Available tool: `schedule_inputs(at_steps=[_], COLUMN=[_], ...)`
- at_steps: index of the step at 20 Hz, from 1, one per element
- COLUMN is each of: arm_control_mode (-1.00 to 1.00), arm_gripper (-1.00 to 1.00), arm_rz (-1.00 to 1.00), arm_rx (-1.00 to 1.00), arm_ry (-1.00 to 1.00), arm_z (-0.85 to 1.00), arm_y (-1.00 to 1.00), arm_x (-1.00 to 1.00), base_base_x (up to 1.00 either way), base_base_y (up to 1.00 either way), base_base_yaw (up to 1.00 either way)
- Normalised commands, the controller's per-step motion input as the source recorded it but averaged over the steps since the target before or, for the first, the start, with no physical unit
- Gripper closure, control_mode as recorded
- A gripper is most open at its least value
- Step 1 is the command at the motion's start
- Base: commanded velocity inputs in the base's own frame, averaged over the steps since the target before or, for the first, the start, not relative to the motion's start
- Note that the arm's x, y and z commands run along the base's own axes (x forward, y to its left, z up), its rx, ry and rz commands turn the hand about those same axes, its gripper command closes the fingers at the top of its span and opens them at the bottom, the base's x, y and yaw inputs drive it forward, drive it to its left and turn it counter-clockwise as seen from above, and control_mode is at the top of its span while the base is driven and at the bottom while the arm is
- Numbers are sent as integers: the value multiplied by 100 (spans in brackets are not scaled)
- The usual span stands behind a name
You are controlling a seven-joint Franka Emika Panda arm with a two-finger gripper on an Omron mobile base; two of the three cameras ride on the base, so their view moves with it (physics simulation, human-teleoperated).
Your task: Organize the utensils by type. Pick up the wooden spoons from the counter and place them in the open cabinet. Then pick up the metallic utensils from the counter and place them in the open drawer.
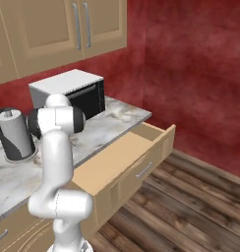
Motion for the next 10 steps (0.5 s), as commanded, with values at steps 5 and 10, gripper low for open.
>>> schedule_inputs(at_steps=[5, 10], arm_control_mode=[-100, -100], arm_gripper=[100, 100], arm_rz=[0, 0], arm_rx=[0, 0], arm_ry=[-1, -14], arm_z=[7, 49], arm_y=[-29, -54], arm_x=[-72, -49], base_base_x=[0, 0], base_base_y=[0, 0], base_base_yaw=[0, 0])
